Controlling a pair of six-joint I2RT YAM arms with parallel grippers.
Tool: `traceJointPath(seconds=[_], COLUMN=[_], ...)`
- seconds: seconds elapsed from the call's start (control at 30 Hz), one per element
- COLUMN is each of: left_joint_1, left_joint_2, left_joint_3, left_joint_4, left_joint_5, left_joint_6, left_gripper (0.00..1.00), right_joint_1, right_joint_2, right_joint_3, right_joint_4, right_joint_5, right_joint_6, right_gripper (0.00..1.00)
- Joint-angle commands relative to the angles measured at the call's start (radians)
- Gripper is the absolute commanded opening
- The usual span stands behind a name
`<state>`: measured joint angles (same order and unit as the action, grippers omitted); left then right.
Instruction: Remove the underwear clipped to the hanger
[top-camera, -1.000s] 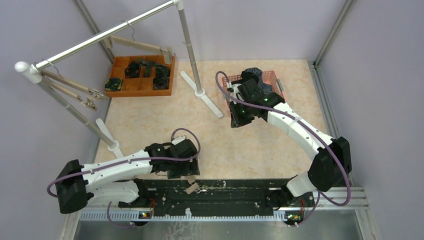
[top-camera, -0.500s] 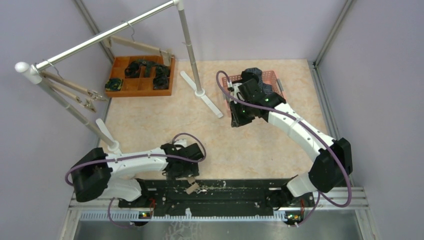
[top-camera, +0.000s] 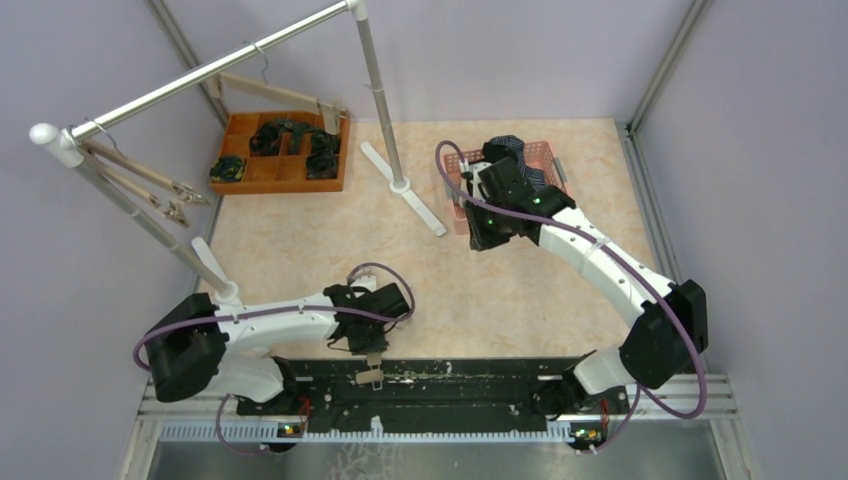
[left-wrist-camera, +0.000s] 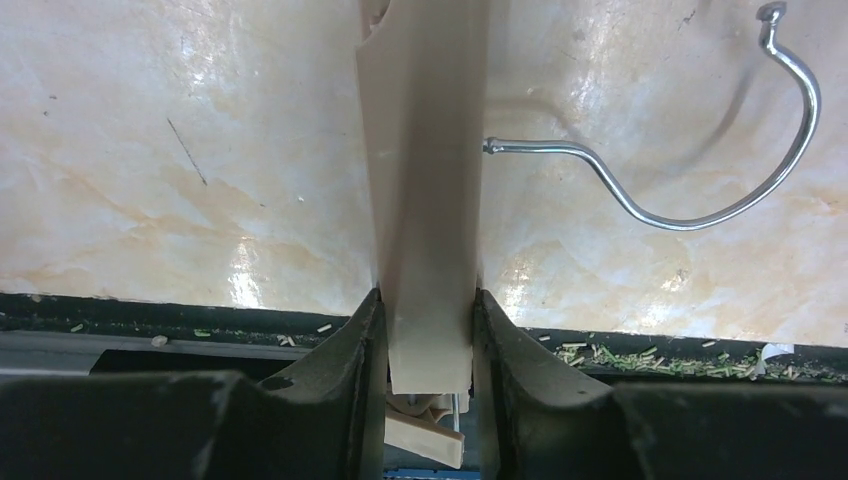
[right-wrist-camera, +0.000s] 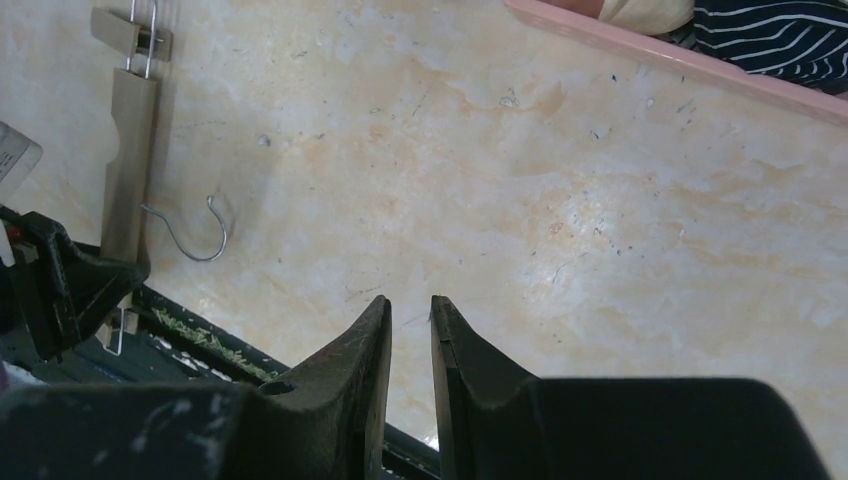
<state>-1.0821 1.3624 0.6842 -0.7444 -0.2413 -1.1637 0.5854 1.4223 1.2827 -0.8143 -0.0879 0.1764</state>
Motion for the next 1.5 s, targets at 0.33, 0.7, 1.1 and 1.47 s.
traceJointPath(seconds=[0.33, 0.7, 1.1, 1.47], left_joint_1=[0.048, 0.261, 0.279, 0.280], left_joint_2=[-0.234, -0.481, -0.835, -0.899], left_joint_3=[0.002, 0.028, -0.417, -0.318], left_joint_4=[0.328, 0.430, 0.954, 1.106], left_joint_5=[-0.075, -0.074, -0.248, -0.478], left_joint_6=[0.364, 0.280, -0.020, 0.327], left_gripper=[0.00, 0.00, 0.00, 0.00], right_joint_1=[-0.012, -0.011, -0.012, -0.012], right_joint_2=[-0.032, -0.114, -0.135, -0.104], right_joint_3=[0.016, -0.005, -0.006, 0.006], right_joint_4=[0.048, 0.082, 0.089, 0.097], right_joint_5=[0.087, 0.246, 0.339, 0.318], right_joint_6=[0.007, 0.002, -0.032, -0.037], right_gripper=[0.16, 0.16, 0.18, 0.19])
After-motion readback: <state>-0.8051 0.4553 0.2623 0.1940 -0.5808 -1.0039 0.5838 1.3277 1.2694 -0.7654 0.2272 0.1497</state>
